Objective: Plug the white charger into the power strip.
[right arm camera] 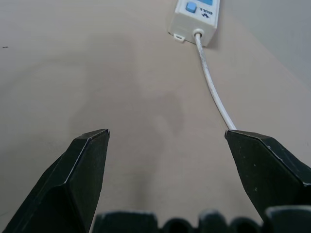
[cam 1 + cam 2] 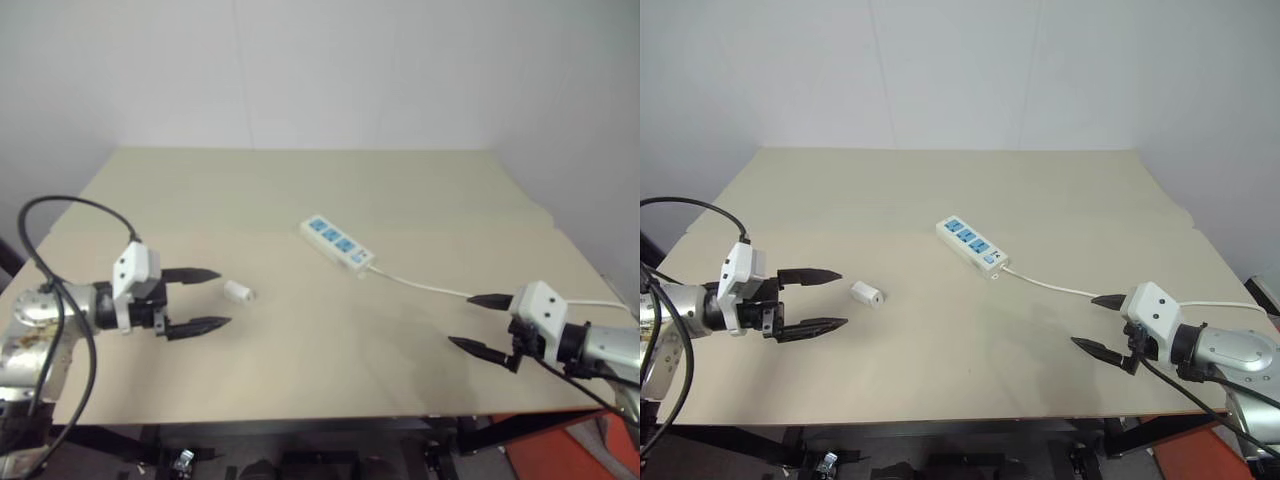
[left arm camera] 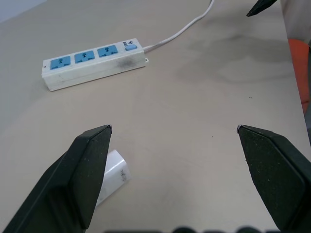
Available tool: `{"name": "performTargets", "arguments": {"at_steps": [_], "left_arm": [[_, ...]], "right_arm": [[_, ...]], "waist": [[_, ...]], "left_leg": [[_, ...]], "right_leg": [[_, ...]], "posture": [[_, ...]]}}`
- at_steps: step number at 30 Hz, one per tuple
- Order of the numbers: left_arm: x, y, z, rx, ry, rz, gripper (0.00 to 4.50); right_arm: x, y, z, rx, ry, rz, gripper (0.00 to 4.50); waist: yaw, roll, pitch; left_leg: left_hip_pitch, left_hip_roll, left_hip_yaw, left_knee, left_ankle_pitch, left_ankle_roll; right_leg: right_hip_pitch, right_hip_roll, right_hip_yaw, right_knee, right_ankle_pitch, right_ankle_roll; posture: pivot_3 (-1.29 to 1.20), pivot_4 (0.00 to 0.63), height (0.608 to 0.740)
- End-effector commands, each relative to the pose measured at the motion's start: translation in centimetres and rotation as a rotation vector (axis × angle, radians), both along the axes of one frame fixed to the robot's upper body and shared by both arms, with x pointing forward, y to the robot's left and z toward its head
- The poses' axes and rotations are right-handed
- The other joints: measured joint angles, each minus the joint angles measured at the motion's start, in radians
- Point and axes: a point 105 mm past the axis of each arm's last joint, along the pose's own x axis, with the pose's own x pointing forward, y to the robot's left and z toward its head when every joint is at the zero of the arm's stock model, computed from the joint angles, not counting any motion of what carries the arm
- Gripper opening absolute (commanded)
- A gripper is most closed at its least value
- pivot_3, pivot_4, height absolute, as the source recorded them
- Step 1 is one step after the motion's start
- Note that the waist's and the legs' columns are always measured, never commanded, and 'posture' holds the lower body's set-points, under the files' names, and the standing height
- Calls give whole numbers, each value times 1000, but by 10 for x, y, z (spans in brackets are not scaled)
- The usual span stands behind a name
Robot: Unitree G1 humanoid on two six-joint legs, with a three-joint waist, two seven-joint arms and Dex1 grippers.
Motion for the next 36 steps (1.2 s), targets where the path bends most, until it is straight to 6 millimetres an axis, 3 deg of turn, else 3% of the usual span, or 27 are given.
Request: {"name": "performTargets", "arguments": {"at_steps": [1,9,14,23,27,30,33,36], "left_arm": [[1,-3,9,-9,-43,-13,4500],[3,-4,13,-19,-57,-18,4500],[8,-13,24,-59,-82,-42,4500],[21,-58,20,-49,-108,-162,4500],[26,-69,21,-48,-129,-174,4500],[24,-72,22,-54,-134,-190,4500],[20,-69,19,-46,-130,-188,4500],[19,-66,16,-36,-125,-175,4500]], "right_arm": [[1,-1,12,-16,-37,-7,4467],[4,-2,11,-10,-36,-41,4467],[16,2,14,40,-47,-59,4467],[116,40,-7,145,-3,-104,4467],[141,51,-15,145,25,-141,4467],[148,60,-21,160,80,-126,4467],[146,68,-27,125,124,-71,3882],[144,73,-31,89,124,-45,2841]], "waist": [[0,0,0],[0,0,0],[0,0,0],[-10,-1,-1],[-7,-1,0],[-5,0,0],[-6,0,0],[-8,0,0]], "left_leg": [[0,0,0,0,0,0],[0,0,0,0,0,0],[0,0,0,0,0,0],[1,0,0,0,0,0],[-2,0,0,0,0,-1],[-2,0,0,0,0,-1],[-2,0,0,0,0,-1],[-1,0,0,0,1,-1]], "right_leg": [[0,0,0,0,0,0],[0,0,0,0,0,0],[0,0,0,0,0,0],[0,3,2,0,1,-1],[-1,2,1,0,1,-1],[-1,1,1,2,1,-1],[-1,1,1,2,1,-1],[-1,1,1,2,1,-1]], "posture": [[0,150,740],[0,150,740],[0,150,740],[0,150,740],[0,150,740],[0,150,740],[0,150,740],[0,150,740]]}}
